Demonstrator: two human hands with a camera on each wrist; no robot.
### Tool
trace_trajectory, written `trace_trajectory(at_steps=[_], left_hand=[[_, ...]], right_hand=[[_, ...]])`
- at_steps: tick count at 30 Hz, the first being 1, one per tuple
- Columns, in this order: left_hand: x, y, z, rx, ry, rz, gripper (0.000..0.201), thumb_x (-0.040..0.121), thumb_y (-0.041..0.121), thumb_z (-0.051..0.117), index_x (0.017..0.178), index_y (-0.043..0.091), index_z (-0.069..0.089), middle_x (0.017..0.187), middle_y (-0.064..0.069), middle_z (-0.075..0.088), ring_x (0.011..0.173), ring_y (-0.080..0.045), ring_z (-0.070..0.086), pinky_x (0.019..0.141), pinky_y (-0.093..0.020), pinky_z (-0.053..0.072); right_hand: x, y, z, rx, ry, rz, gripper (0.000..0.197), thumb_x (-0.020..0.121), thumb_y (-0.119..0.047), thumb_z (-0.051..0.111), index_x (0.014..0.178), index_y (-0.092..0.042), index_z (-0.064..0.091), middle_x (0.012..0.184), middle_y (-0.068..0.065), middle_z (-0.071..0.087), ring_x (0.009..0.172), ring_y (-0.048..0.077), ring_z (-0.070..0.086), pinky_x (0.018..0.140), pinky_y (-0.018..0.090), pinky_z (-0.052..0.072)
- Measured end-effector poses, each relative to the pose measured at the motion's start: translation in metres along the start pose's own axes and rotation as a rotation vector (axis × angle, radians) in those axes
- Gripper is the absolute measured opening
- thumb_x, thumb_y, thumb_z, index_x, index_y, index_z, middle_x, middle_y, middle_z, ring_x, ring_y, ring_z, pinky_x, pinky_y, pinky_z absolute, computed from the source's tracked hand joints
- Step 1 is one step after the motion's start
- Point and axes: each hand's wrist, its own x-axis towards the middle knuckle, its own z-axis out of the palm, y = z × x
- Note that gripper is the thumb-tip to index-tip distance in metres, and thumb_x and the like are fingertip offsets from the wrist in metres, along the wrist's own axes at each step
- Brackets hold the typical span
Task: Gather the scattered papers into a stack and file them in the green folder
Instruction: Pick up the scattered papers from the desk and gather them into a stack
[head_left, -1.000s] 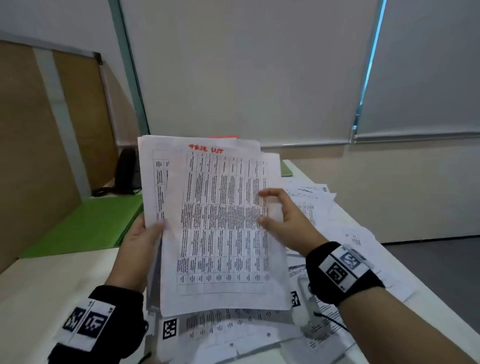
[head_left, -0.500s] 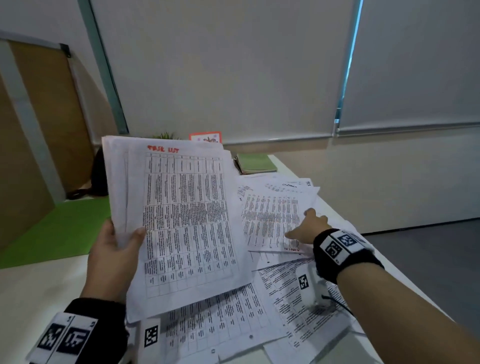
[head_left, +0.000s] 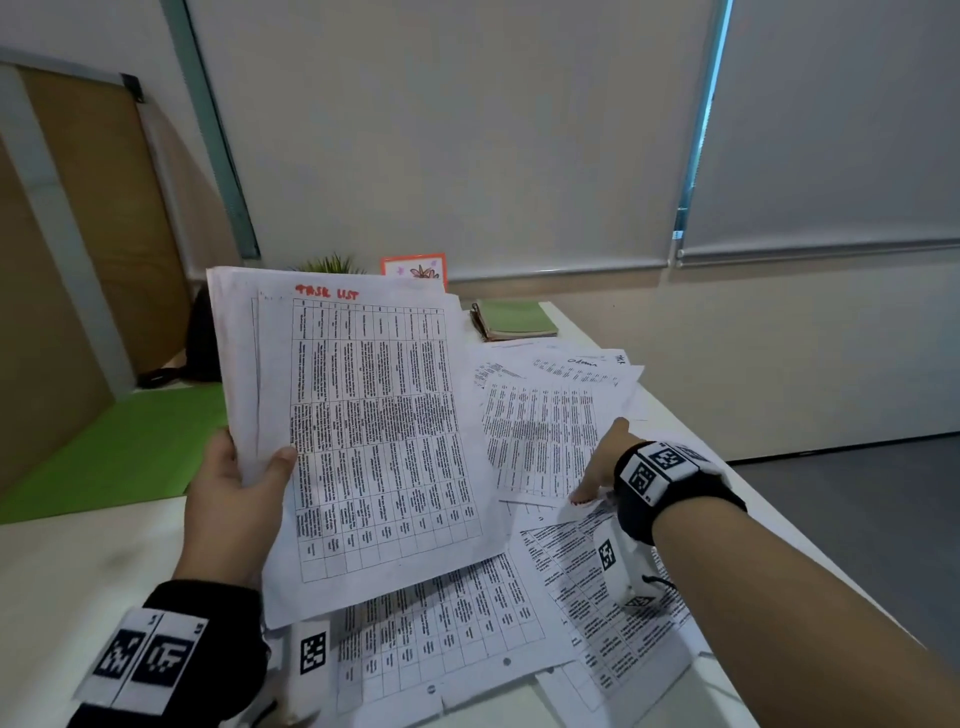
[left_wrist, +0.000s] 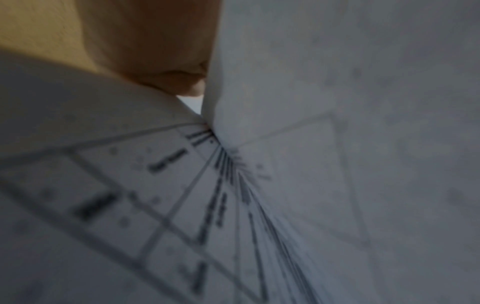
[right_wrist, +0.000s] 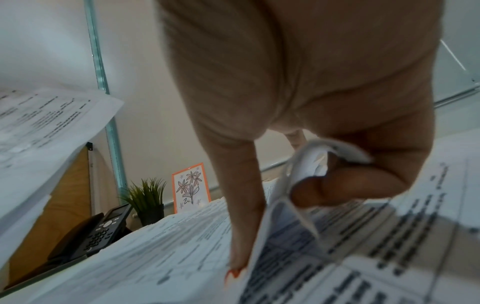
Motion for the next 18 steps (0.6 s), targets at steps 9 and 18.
trace_trajectory(at_steps=[9, 18], left_hand=[[-0.004, 0.005, -0.003, -0.025, 0.01, -0.032, 0.026, 0.091, 0.008, 0.057, 0.114, 0.019, 0.051, 0.099, 0.003, 0.063, 0.085, -0.009, 0.06, 0.086, -0.034, 0.043], [-0.002, 0.001, -0.013, -0.014, 0.019, -0.078, 0.026, 0.093, 0.006, 0.055, 0.115, 0.018, 0.051, 0.11, -0.005, 0.062, 0.095, -0.023, 0.06, 0.089, -0.035, 0.043]], right_hand=[[-0.005, 0.008, 0.0, 0.23, 0.066, -0.195, 0.086, 0.077, -0.011, 0.073, 0.143, -0.004, 0.018, 0.108, 0.012, 0.057, 0.097, 0.029, 0.056, 0.088, 0.038, 0.05], [-0.032, 0.018, -0.017, 0.809, 0.441, -0.457, 0.043, 0.088, 0.005, 0.045, 0.12, -0.024, 0.047, 0.092, 0.006, 0.051, 0.061, 0.021, 0.05, 0.059, 0.032, 0.043]])
